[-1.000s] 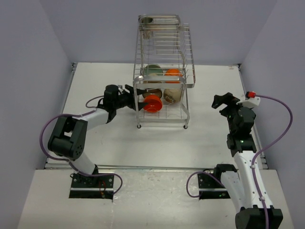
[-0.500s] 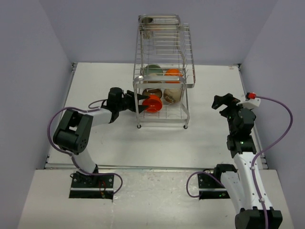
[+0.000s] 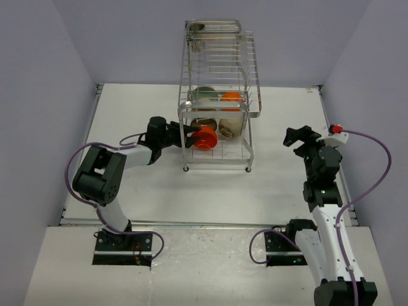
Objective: Unload the bowls from the dish rack
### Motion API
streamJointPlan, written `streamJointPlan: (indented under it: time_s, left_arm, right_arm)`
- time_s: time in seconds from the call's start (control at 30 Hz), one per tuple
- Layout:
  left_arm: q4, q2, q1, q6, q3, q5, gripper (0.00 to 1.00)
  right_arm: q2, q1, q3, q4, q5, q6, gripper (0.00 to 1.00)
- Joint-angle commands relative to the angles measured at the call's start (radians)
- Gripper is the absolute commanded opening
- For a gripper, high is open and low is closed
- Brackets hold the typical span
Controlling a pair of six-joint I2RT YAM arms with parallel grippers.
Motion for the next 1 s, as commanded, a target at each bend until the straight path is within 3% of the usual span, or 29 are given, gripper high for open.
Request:
streamJointPlan:
  time_s: [0.0, 0.1, 0.23, 0.43, 0.97]
  left_arm:
    - [0.016, -0.011, -0.009, -0.022, 0.027, -0.063, 0.43]
    - [0.022, -0.008, -0.018, -0.028, 0.037, -0.076, 0.37]
    - [0.035, -0.006, -0.021, -0.028, 0.033, -0.091, 0.19]
    - [0.070, 0.006, -0.021, -0.039, 0.020, -0.071, 0.00]
    - [0.279, 0.000, -0.004, 0.018, -0.019, 0.053, 0.00]
  right_arm:
    - [-0.005, 0.002, -0.009, 0.046, -0.011, -0.007, 0.99]
    - [-0.004, 0.002, -0.011, 0.046, -0.013, -0.008, 0.99]
    - [-0.008, 0.002, -0.008, 0.044, -0.013, -0.010, 0.99]
    - [-0.008, 0.002, -0.011, 0.051, -0.014, -0.010, 0.99]
    - [0.006, 0.002, -0.009, 0.055, -0.022, -0.008, 0.99]
